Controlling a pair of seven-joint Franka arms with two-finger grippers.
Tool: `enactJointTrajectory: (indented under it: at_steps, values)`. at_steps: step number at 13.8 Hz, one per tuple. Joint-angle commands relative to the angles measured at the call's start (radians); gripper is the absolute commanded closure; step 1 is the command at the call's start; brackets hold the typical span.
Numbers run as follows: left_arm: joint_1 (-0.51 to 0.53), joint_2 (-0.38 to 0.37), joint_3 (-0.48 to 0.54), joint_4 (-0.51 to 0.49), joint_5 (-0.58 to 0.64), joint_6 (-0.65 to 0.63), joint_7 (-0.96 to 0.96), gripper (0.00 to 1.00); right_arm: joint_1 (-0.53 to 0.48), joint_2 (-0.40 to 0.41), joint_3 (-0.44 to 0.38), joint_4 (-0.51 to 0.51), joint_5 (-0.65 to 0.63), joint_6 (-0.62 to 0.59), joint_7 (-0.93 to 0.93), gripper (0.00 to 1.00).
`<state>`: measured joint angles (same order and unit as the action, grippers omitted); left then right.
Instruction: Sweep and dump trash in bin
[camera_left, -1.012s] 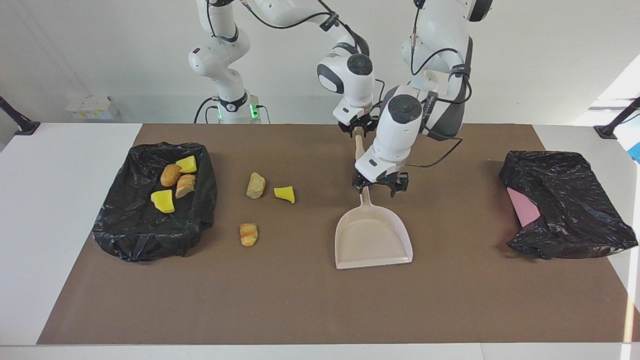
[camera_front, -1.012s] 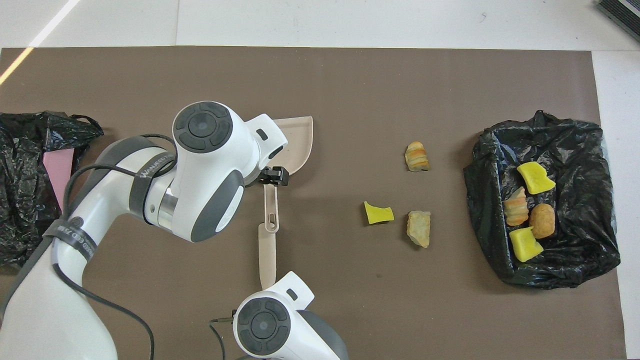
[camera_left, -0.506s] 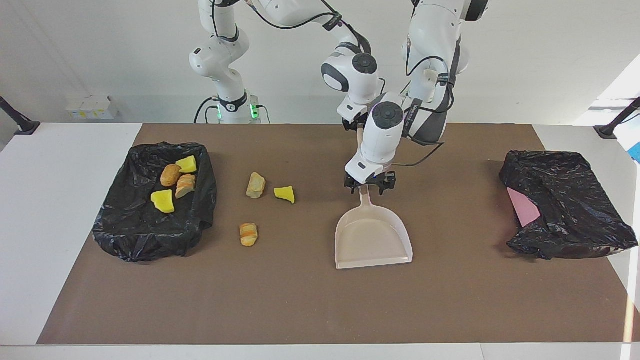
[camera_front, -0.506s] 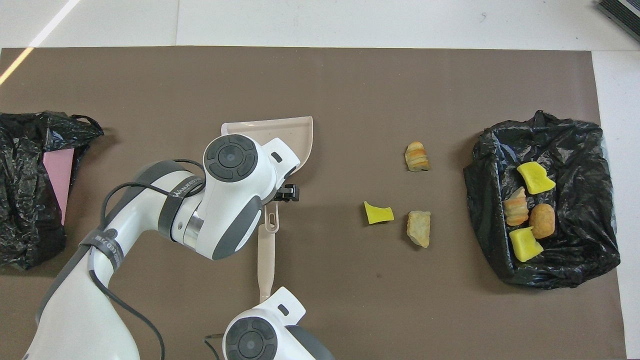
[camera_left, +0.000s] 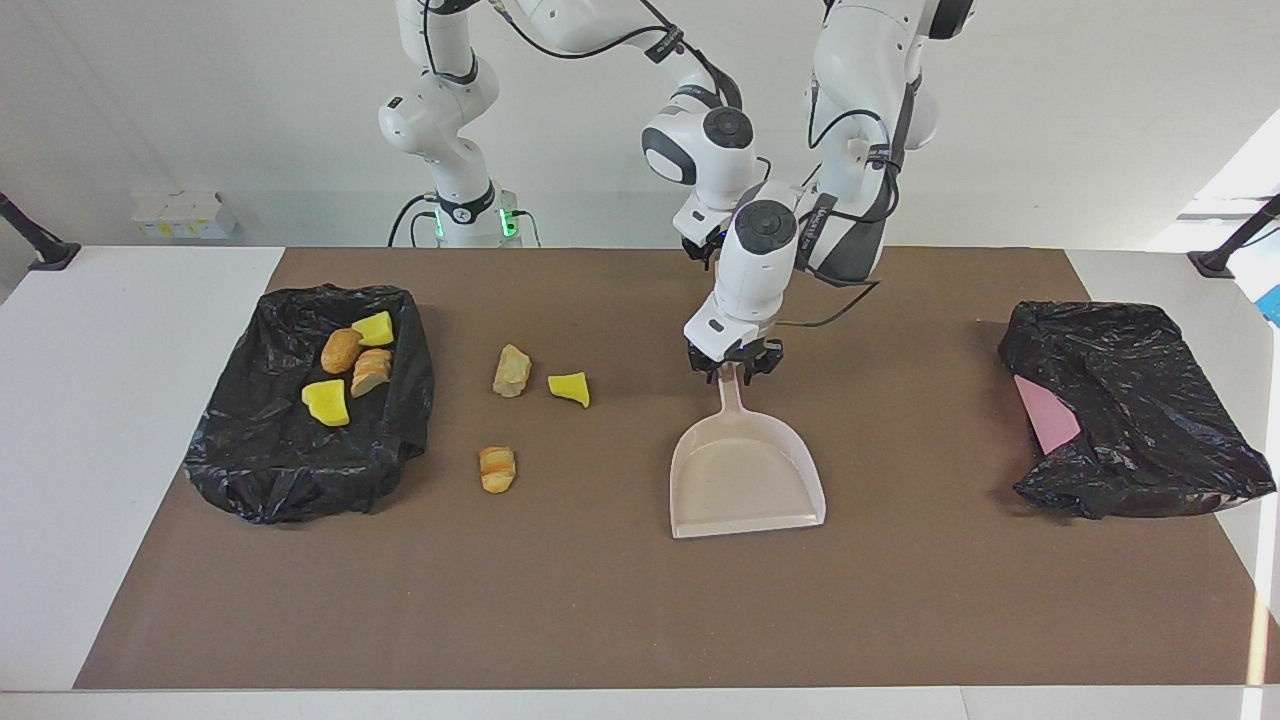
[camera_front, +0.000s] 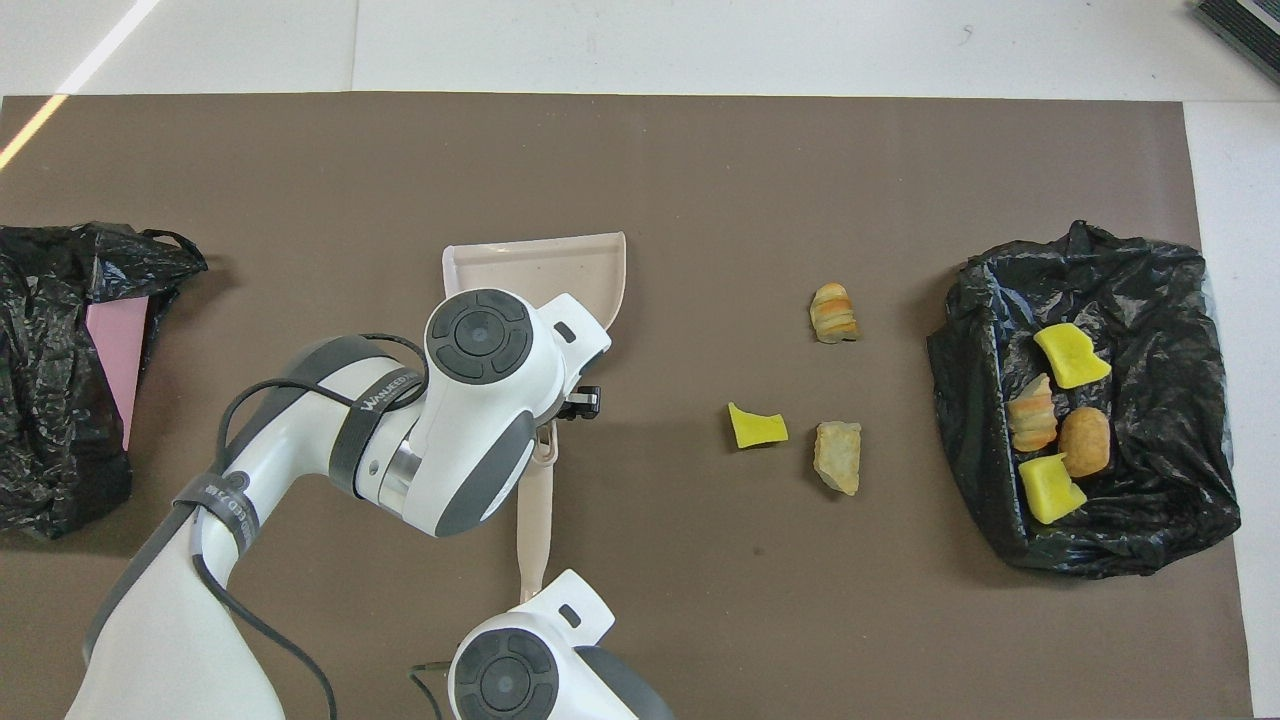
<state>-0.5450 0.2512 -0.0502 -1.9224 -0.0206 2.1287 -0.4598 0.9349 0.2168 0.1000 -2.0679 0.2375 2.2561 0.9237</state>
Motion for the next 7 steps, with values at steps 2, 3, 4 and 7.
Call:
enactJointTrajectory:
  at_steps: [2,3,4,7]
  values:
    - [-0.001,-0.026,0.016,-0.012,-0.005,0.011,0.024,1.0,-0.007,-0.014,-0.002,-0.005,-0.006,0.014,0.035,0.5]
    - [0.003,-0.03,0.018,-0.004,-0.005,0.008,0.052,1.0,-0.005,-0.017,-0.002,-0.005,-0.007,0.014,0.035,0.5]
    - [0.016,-0.035,0.022,0.006,-0.004,0.004,0.075,1.0,-0.007,-0.016,-0.002,-0.003,-0.009,0.016,0.037,0.5]
    - [0.056,-0.035,0.024,0.055,0.005,-0.019,0.121,1.0,-0.008,-0.016,-0.002,-0.001,-0.021,0.02,0.047,0.52]
